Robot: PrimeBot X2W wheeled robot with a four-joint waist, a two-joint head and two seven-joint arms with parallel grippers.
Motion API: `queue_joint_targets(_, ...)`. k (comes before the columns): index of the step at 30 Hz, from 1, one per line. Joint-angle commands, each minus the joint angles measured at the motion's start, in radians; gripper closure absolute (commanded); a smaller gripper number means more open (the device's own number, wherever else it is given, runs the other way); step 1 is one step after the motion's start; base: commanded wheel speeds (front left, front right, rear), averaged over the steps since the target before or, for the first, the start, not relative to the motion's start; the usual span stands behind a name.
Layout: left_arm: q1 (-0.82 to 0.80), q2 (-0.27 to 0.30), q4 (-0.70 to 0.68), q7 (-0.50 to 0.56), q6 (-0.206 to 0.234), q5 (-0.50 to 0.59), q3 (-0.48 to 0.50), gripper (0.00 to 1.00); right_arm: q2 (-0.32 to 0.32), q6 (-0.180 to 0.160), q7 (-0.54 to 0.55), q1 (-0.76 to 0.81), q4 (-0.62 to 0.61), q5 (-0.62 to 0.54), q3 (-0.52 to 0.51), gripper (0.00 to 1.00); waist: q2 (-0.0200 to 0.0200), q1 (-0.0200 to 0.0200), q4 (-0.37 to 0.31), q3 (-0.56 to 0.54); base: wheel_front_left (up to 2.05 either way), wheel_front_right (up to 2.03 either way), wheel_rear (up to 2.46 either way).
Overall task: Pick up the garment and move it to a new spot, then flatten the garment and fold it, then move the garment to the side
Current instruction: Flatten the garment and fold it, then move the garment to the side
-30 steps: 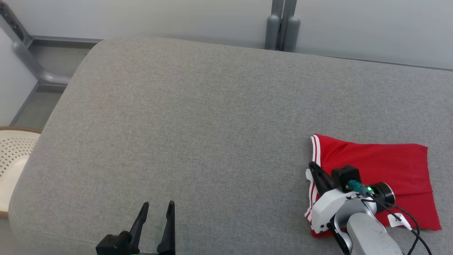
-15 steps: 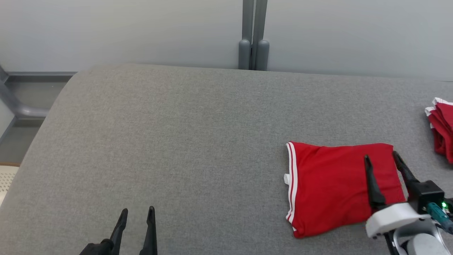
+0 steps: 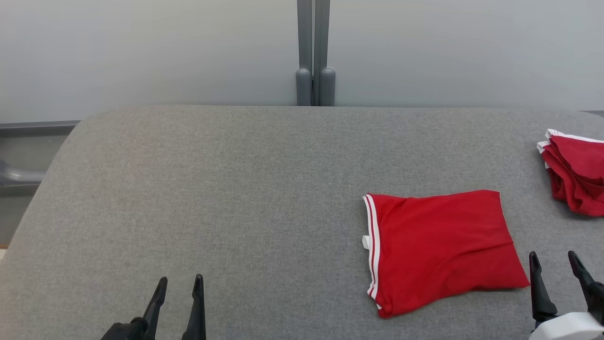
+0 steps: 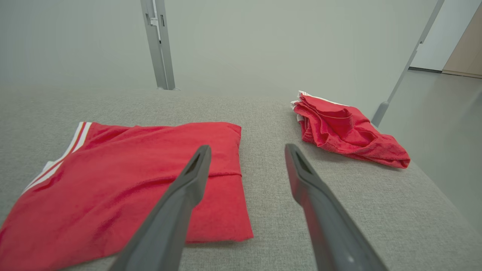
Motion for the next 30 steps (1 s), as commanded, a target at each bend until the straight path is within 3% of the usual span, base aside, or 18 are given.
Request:
queue_joint_targets(1, 0.002, 0.002, 0.000, -0.002, -0.003, 0.000, 0.004, 0.00, -0.001, -0.001, -0.002, 0.012, 0.006, 0.005, 0.003, 0.00, 0.0000, 0.0000, -0.011, -0.004, 0.00, 0.00, 0.00)
queue_joint_targets(8, 0.001, 0.002, -0.009, -0.002, 0.002, -0.014, 0.001, 0.00, 0.003, -0.001, -0.002, -0.028, 0.031, 0.040, 0.050, 0.00, 0.0000, 0.0000, -0.023, 0.008, 0.00, 0.00, 0.00)
queue_joint_targets(11, -0.002, 0.002, -0.007, -0.002, 0.005, -0.020, 0.000, 0.00, -0.035, -0.001, 0.003, -0.090, 0.097, 0.100, 0.093, 0.00, 0.0000, 0.0000, -0.028, 0.025, 0.00, 0.00, 0.00)
queue_joint_targets(15, -0.006, 0.003, 0.005, -0.002, 0.002, -0.024, -0.015, 0.00, -0.119, -0.001, 0.177, -0.219, 0.141, 0.206, 0.196, 0.00, 0.0000, 0.0000, -0.029, 0.054, 0.00, 0.00, 0.00)
queue_joint_targets(16, -0.009, 0.002, 0.010, -0.002, 0.001, -0.025, -0.018, 0.00, -0.154, -0.001, 0.262, -0.261, 0.143, 0.248, 0.227, 0.00, 0.0000, 0.0000, -0.028, 0.066, 0.00, 0.00, 0.00)
queue_joint_targets(22, -0.032, 0.002, 0.029, -0.002, -0.002, -0.032, -0.038, 0.00, -0.240, -0.001, 0.590, -0.359, 0.184, 0.357, 0.284, 0.00, 0.0000, 0.0000, 0.006, 0.095, 0.00, 0.00, 0.00)
queue_joint_targets(30, -0.050, 0.003, 0.044, -0.002, -0.003, -0.047, -0.038, 0.00, -0.213, -0.001, 0.643, -0.384, 0.329, 0.312, 0.215, 0.00, 0.0000, 0.0000, 0.049, 0.123, 0.00, 0.00, 0.00)
